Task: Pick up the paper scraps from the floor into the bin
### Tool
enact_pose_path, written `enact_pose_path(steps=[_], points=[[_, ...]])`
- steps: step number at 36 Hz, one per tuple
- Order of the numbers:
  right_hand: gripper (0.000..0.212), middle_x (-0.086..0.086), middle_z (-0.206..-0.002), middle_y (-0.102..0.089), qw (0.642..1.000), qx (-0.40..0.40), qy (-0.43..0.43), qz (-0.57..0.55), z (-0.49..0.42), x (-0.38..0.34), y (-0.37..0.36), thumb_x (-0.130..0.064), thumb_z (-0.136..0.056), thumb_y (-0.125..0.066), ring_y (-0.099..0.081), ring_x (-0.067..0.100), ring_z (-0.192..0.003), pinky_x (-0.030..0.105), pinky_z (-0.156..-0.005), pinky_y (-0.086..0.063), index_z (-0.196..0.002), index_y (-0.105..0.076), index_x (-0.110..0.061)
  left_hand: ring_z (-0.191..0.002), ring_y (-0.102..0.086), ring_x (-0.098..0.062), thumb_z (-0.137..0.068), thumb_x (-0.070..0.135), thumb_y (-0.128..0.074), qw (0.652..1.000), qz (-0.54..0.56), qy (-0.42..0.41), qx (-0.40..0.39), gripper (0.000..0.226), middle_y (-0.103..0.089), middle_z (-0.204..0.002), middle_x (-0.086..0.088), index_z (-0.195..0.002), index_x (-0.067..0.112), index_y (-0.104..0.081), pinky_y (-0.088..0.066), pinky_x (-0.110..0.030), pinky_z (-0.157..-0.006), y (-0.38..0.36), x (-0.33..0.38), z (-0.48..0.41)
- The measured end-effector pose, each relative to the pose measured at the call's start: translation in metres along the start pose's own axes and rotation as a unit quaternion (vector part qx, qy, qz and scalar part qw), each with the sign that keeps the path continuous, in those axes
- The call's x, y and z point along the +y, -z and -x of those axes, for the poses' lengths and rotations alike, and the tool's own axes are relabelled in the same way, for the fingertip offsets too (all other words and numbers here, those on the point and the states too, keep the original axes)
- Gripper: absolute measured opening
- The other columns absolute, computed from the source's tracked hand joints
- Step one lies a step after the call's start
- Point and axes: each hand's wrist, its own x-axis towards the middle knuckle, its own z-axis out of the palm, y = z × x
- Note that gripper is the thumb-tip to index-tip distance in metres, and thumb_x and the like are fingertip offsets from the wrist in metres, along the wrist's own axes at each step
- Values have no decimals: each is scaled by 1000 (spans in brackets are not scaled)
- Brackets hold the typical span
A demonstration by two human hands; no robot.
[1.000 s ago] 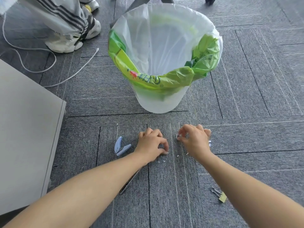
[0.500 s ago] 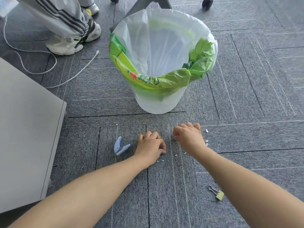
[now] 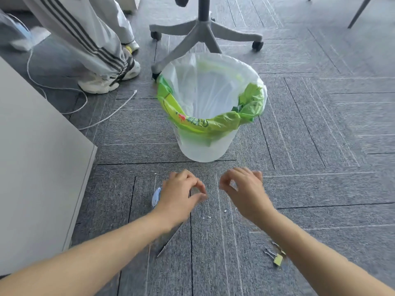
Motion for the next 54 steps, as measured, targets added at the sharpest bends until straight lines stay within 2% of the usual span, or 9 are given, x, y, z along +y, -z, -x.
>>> enact_pose_path(steps=[3, 7, 14, 18, 28, 33, 39, 47, 54], points=[[5, -18, -85, -63, 987, 148, 58, -1, -27, -31, 49, -28, -84, -69, -52, 8, -81, 36, -79, -29, -82, -64, -29, -98, -39, -5, -84, 37, -70, 989, -8, -113, 95, 4, -51, -97, 15, -86, 35, -66, -24, -30, -84, 50, 33, -4], [4, -17, -84, -64, 968, 247, 43, 2, -72, -57, 102, -29, -82, -69, -49, 4, -81, 28, -73, -17, -83, -66, -27, -95, -47, -13, -80, 34, -74, 970, 39, -144, 193, 7, -53, -92, 8, -81, 32, -67, -37, -40, -90, 100, 60, -36], [4, -10, -86, -73, 988, 131, -45, 61, -134, -69, 116, -30, -80, -72, -61, 16, -93, 33, -67, -9, -84, -73, -31, -98, -52, -16, -84, 41, -70, 974, -40, -87, 203, 7, -53, -92, 13, -80, 38, -64, -34, -37, -87, 125, 84, -101], [13, -8, -92, -74, 989, 102, -73, 83, -144, -70, 118, -26, -86, -67, -60, 17, -99, 33, -81, -16, -92, -76, -31, -114, -51, -21, -91, 42, -61, 977, -77, -38, 197, 13, -67, -105, 11, -89, 35, -73, -27, -37, -87, 127, 85, -118], [15, -9, -111, -63, 984, 106, -86, 118, -129, -57, 123, -40, -94, -57, -45, 22, -112, 42, -90, -23, -97, -72, -41, -112, -57, -14, -90, 41, -62, 975, -95, -15, 198, 13, -71, -100, 19, -93, 37, -74, -28, -42, -101, 128, 81, -115], [16, -10, -115, -62, 988, 129, -53, 62, -102, -53, 127, -45, -90, -59, -44, 22, -118, 42, -91, -24, -100, -71, -39, -107, -55, -16, -87, 41, -66, 972, -74, -83, 208, 17, -70, -98, 19, -103, 36, -71, -31, -37, -95, 122, 96, -97], [15, -18, -103, -56, 992, 123, -21, 36, -31, -30, 108, -42, -84, -68, -45, 10, -98, 32, -75, -16, -99, -69, -37, -84, -60, 3, -85, 18, -72, 969, 125, -207, 56, 30, -71, -94, 14, -114, 27, -70, -39, -7, -68, 86, 93, -31], [10, -20, -103, -62, 994, 1, -105, 5, 41, 19, 24, -42, -85, -68, -50, 7, -100, 33, -78, -21, -94, -67, -40, -78, -56, 6, -85, 21, -72, 990, 77, -100, -58, 19, -69, -87, 17, -102, 29, -74, -34, -8, -67, 3, 18, -4], [5, -23, -97, -65, 979, -50, -195, -36, 75, 39, -35, -41, -88, -64, -52, 3, -100, 33, -84, -22, -92, -67, -40, -96, -52, -6, -86, 32, -71, 990, -42, -24, -135, 12, -64, -93, 19, -97, 32, -70, -43, -35, -93, -47, -28, -8]])
